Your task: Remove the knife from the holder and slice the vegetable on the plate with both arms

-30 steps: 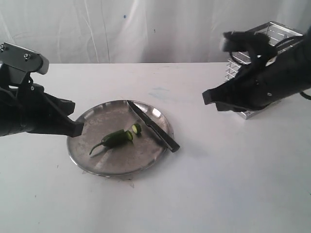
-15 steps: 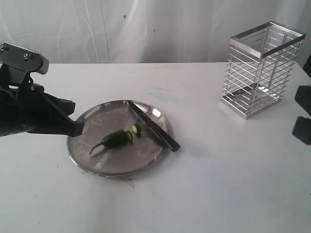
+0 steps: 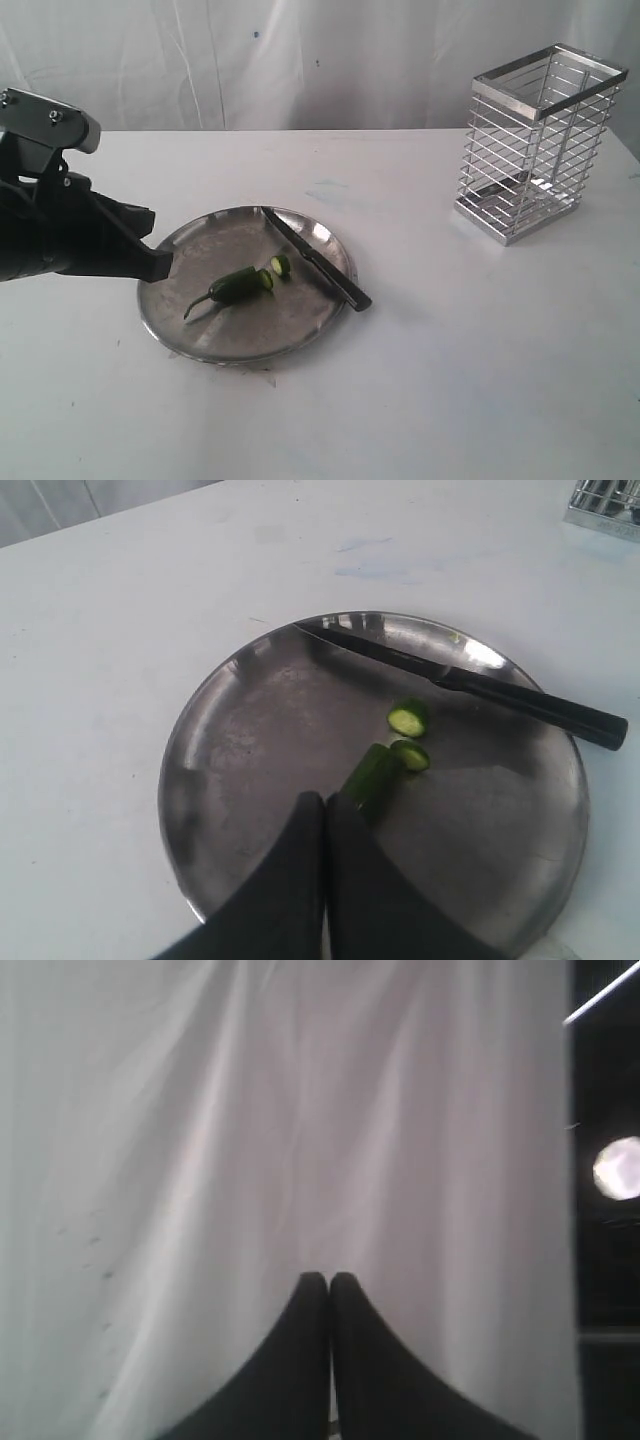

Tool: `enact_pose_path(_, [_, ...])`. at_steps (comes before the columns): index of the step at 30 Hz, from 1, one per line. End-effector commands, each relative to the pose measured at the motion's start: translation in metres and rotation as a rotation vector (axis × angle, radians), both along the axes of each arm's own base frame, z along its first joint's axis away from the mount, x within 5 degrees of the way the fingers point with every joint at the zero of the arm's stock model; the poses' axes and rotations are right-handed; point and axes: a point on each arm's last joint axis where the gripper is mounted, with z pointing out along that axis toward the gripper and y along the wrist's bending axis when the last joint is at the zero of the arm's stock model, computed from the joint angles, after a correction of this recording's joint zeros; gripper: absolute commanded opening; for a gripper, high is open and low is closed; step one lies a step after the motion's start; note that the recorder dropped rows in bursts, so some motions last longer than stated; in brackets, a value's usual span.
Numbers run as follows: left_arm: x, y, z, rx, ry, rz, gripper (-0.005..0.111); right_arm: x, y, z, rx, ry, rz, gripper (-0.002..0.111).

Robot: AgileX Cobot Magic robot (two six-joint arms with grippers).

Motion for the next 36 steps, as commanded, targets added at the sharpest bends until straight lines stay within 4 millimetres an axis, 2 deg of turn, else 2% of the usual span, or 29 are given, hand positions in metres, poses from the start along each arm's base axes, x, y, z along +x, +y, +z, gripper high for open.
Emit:
enact_pose_path(1, [-0.002, 0.001, 0.001, -0.029, 0.004, 0.008, 0.000, -0.023, -0.009, -0.023, 0.078, -0.038, -0.152, 0.000])
enact_pose_path(3, [-0.002, 0.001, 0.001, -0.029, 0.004, 0.008, 0.000, -0.026, -0.010, -0.036, 0.102, -0.038, -0.177, 0.000])
enact_pose_path(5, [-0.002, 0.001, 0.001, -0.029, 0.004, 0.008, 0.000, -0.018, -0.011, -0.054, 0.128, 0.019, -0.181, 0.000])
enact_pose_path(7, [-0.002, 0.001, 0.001, -0.029, 0.004, 0.008, 0.000, -0.010, -0.010, -0.077, 0.110, 0.100, -0.175, 0.000])
enact_pose_path(9, [-0.002, 0.001, 0.001, -0.029, 0.004, 0.008, 0.000, -0.001, -0.008, -0.111, 0.085, 0.200, -0.162, 0.000])
enact_pose_path(10, [-0.002, 0.001, 0.001, -0.029, 0.004, 0.008, 0.000, 0.000, -0.007, -0.115, 0.095, 0.225, -0.145, 0.000])
enact_pose_path(12, [-0.002, 0.001, 0.001, -0.029, 0.004, 0.008, 0.000, 0.002, -0.007, -0.141, 0.251, 0.499, -0.130, 0.000])
enact_pose_path(13, [-0.002, 0.001, 0.001, -0.029, 0.004, 0.008, 0.000, 0.001, -0.008, -0.148, 0.282, 0.581, -0.148, 0.000])
enact_pose_path(15, [-0.002, 0.001, 0.001, -0.029, 0.004, 0.008, 0.000, -0.001, -0.010, -0.156, 0.224, 0.671, -0.189, 0.000])
enact_pose_path(32, [-0.002, 0.001, 0.002, -0.028, 0.001, 0.013, 0.000, -0.001, -0.010, -0.157, 0.192, 0.683, -0.194, 0.000])
enact_pose_path(34, [-0.011, 0.004, 0.017, -0.058, -0.058, 0.001, 0.000, -0.001, -0.010, -0.157, 0.193, 0.685, -0.196, 0.000])
enact_pose_path(36, [-0.027, 0.011, 0.043, -0.127, -0.165, -0.032, 0.000, -0.001, -0.010, -0.157, 0.193, 0.685, -0.196, 0.000])
